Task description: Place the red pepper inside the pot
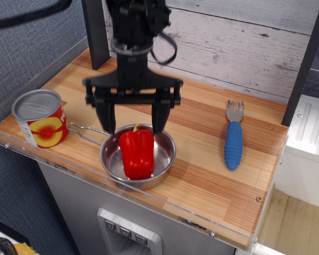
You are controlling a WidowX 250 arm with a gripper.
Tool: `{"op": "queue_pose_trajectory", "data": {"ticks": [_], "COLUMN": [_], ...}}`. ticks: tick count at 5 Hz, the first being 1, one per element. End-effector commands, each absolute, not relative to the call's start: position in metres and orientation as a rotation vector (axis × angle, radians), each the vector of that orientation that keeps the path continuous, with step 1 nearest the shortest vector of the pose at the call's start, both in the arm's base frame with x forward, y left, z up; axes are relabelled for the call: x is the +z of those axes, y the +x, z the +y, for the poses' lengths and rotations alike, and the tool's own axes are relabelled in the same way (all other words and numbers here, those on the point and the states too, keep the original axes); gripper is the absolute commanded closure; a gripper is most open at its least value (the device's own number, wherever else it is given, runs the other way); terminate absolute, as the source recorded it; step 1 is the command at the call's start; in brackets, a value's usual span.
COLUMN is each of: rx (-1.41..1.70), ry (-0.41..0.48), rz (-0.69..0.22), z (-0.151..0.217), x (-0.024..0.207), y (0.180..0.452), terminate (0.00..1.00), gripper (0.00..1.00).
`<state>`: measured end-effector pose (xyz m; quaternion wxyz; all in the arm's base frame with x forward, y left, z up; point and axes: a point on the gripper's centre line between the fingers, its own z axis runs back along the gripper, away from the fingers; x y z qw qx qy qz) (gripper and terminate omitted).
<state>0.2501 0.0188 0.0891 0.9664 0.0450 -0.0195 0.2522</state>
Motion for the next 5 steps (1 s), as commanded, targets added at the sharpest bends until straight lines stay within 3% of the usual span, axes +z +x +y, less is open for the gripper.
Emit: {"op": "queue_pose_trajectory", "data": {"ticks": [1,2,3,5], "rx": [0.113,0.013,0.058,0.203], "ry": [0.154,0.190,0.249,0.305], "rz": [-0.106,-0.109,-0.080,-0.098], "z": [0.016,0.020,0.047,0.093], "x": [0.100,0.092,0.091,0.109], "y": [0.285,0.300,0.298,0.278], "terminate": [0.00,0.00,0.00,0.00], "gripper": [0.00,0.00,0.00,0.00]}}
